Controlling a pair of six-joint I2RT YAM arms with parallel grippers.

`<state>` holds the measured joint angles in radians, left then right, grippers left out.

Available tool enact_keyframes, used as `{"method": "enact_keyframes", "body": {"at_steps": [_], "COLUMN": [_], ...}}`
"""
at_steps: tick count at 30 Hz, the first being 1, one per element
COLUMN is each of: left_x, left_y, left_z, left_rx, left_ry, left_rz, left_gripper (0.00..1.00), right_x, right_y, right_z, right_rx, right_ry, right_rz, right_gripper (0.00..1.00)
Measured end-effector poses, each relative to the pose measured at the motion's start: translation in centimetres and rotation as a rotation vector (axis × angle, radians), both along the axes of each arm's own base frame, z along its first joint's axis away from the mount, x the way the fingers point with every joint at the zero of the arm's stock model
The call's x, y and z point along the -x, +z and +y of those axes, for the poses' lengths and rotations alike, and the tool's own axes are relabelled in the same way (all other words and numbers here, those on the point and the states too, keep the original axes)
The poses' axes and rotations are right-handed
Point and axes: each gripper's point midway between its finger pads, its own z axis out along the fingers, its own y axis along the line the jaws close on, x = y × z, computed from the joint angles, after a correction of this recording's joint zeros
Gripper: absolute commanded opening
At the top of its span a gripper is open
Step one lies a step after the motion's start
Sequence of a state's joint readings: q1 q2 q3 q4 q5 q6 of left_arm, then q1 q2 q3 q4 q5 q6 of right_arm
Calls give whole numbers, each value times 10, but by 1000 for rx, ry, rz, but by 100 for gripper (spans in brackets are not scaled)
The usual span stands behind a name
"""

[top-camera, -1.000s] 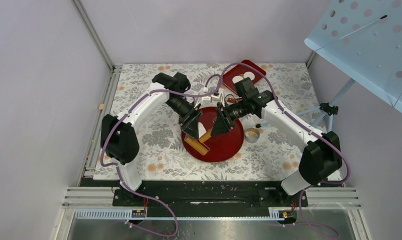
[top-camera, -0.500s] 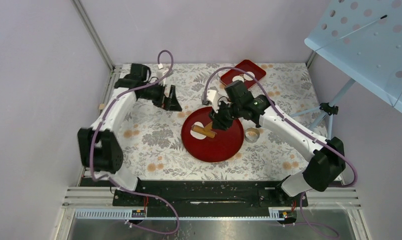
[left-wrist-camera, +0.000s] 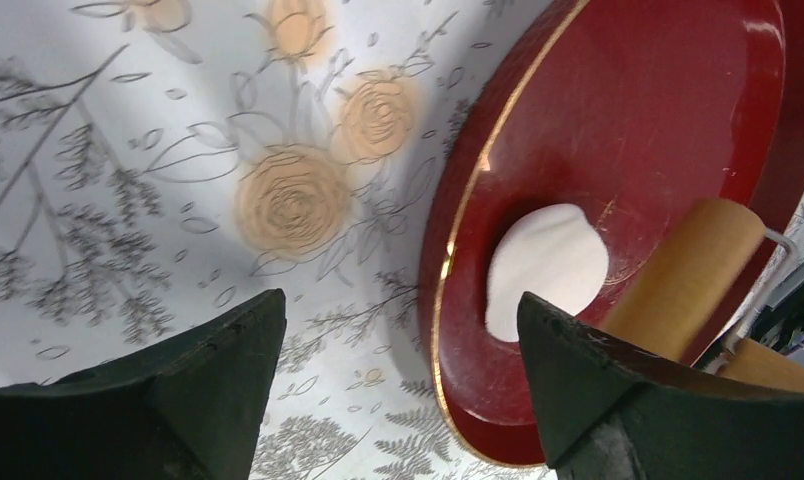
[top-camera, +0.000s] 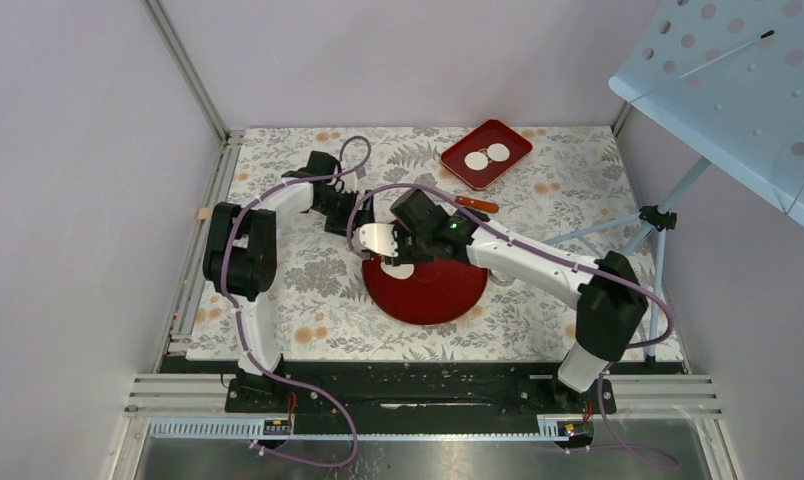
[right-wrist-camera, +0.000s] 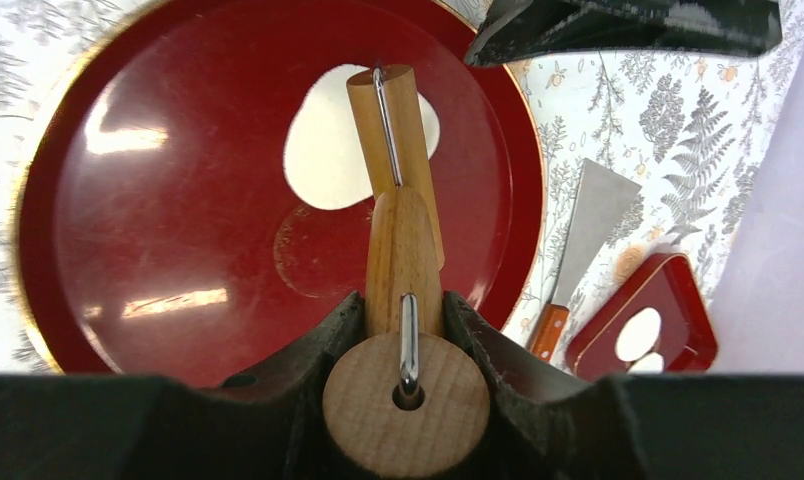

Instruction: Roll out the dumpling wrappers from the dough

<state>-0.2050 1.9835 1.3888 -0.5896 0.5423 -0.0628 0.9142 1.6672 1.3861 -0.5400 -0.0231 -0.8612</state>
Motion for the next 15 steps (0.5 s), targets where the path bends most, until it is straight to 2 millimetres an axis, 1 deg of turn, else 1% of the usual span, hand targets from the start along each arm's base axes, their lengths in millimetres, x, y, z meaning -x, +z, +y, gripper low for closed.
{"method": "enact_keyframes", "body": {"at_steps": [1,3,7,9,11,13,15], "left_x": [0,0,3,3,3,4,3], "left_y": [0,1,0,-3,-7,-15,-17], "left_z": [-4,-11,-23,-25,-25,-24,-25], "left_rx": [-1,2,-4,-15,-26,-42,-42], "left_ry": [-5,-13,-34,-35,-35,-35,-32], "left_rz": [-6,-12,-22,-22,-16,-4,5], "left_gripper": [83,79,61,52,47,40,32], "right_x": [-4,-11,-22,-24,-25,-26,-26], "right_y": [-4,-10,-17,-21,-25,-32,-42], "right_z": [0,0,3,5,7,8,6], "right_rx": [18,45,72,75,76,81,93], "right_ry": [1,0,4,7,10,13,17], "right_rz": [-16,-43,-79,-83,-85,-84,-82], "right_gripper": [0,0,0,0,0,0,0]}}
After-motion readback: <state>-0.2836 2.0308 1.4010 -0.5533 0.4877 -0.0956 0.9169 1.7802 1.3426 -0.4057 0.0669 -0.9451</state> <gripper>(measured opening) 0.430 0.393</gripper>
